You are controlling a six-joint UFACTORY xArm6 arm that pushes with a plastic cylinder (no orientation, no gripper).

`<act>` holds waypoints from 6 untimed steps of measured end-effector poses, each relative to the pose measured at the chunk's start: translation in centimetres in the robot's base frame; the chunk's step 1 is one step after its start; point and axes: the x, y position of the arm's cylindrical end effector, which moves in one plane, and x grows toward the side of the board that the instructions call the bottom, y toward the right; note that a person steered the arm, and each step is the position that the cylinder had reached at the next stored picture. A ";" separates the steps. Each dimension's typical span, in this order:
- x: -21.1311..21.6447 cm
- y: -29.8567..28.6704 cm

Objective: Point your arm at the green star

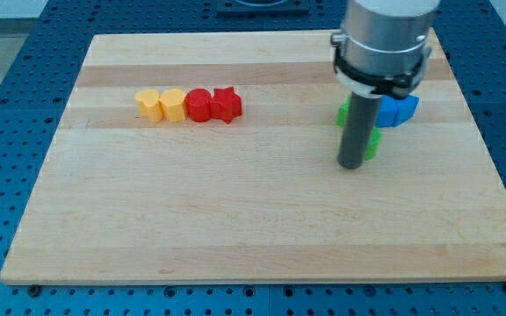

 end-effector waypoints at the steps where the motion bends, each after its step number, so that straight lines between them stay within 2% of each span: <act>1: -1.4 1.1; 4: -2.4 -3.4; 6: -7.4 -4.0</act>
